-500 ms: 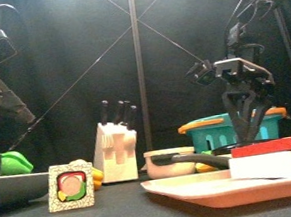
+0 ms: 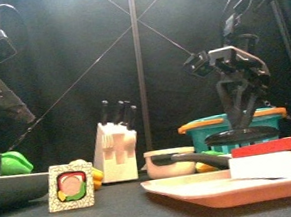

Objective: Place pot lid to the right of the pan

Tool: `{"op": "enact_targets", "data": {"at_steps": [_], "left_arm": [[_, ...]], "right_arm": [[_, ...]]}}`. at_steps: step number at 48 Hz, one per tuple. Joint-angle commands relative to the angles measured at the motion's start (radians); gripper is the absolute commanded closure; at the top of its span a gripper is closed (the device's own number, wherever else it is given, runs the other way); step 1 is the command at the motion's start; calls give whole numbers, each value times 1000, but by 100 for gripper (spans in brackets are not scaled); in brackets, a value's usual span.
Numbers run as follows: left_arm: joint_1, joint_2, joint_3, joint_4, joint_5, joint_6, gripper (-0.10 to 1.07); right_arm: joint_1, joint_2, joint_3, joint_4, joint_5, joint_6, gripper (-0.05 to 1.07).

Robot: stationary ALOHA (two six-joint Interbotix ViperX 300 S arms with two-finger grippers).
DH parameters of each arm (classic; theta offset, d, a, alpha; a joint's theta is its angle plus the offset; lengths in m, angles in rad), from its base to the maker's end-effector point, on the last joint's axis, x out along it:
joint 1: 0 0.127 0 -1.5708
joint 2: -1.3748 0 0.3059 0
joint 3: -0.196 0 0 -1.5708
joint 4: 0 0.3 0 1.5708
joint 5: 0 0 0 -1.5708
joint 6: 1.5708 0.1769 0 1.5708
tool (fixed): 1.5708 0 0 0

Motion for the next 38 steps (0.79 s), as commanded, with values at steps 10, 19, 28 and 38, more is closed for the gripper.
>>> {"op": "enact_targets", "data": {"at_steps": [10,19,28,38], "left_arm": [[2,2,-9,0,-9,-2,19],[0,2,-8,0,-8,-2,19],[0,2,-3,0,-9,-2,19],[0,2,-2,-2,-8,-2,19]], "right_arm": [[2,-155,49,-3,75,3,51],[-17,-268,141,-3,81,28,51],[-78,-403,288,0,75,60,51],[-153,-428,408,3,72,60,51]]}}
